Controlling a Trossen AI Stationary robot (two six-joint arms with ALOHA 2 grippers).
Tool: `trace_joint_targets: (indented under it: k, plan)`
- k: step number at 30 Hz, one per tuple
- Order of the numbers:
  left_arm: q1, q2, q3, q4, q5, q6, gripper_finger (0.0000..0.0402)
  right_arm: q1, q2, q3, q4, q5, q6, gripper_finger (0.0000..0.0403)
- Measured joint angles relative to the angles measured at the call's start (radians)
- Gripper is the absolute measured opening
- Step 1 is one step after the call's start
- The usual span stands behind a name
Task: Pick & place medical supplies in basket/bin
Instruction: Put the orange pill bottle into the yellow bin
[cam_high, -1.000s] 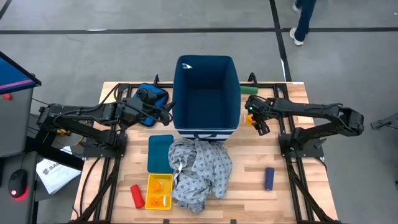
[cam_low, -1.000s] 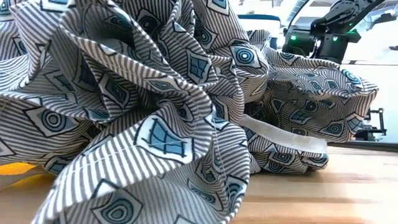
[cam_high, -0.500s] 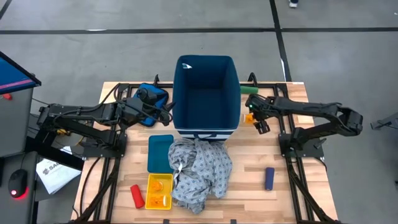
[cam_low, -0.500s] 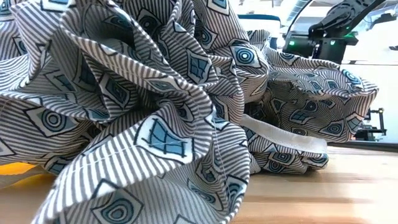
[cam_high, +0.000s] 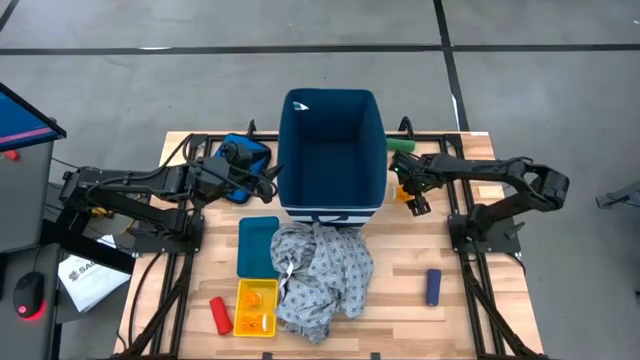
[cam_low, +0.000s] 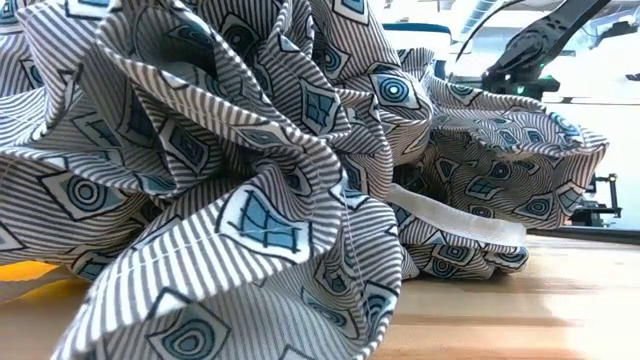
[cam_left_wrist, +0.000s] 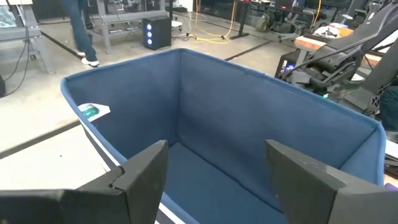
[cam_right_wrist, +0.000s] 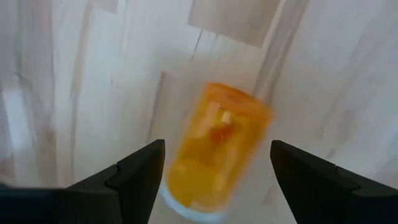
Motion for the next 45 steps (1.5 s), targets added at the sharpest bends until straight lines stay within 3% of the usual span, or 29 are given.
trace_joint_targets:
  k: [21,29,45]
  plan:
    - [0.0,0.0,0.0,0.0,0.01,-0.023,0.0254,-0.056,0.028,0.0,-0.058,-0.024,-0.102,0.0287]
    - [0.0,0.0,0.0,0.0,0.019,-0.024,0.0254,-0.064,0.03,0.0,-0.093,-0.022,-0.262,0.0286]
    - [0.0,0.0,0.0,0.0,0.037,-0.024,0.0254,-0.045,0.037,0.0,-0.131,-0.12,-0.102,0.0286]
